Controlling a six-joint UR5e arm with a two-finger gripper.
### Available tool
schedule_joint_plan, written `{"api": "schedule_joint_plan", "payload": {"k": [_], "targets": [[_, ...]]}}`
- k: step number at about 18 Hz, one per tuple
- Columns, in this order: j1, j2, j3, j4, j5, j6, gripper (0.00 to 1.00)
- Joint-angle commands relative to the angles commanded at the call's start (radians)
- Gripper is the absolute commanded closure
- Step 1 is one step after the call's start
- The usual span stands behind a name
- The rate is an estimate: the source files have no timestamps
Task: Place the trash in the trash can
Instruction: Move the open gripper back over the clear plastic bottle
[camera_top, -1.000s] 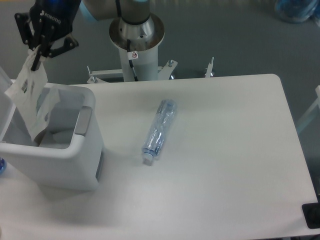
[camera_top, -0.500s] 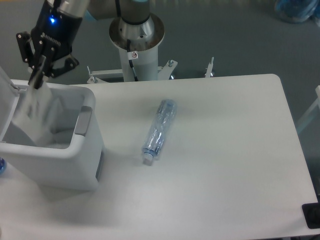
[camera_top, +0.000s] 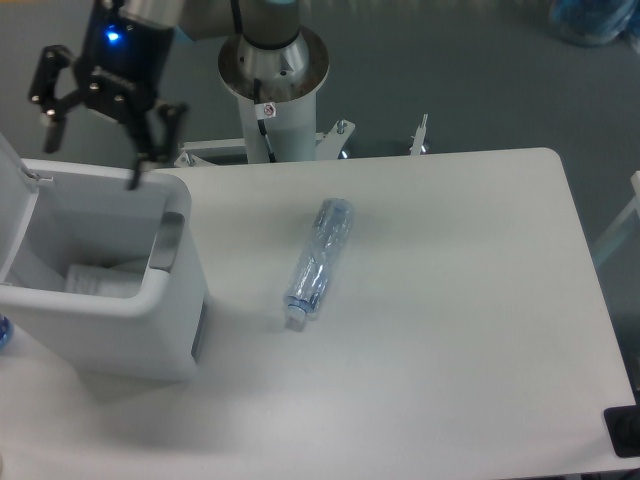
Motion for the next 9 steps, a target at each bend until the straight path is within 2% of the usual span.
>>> {"api": "schedule_joint_plan", "payload": {"k": [2,4,7,9], "targets": [[0.042,-0.063,0.012,0.0,0.104,0.017,0.0],[0.078,-0.116,0.021,0.002,0.149,0.02,0.0],[0.088,-0.218,0.017,0.006,0.192,0.045,0.0],[0.085,-0.264,-0.011,0.008,0.314,0.045,0.0]]}}
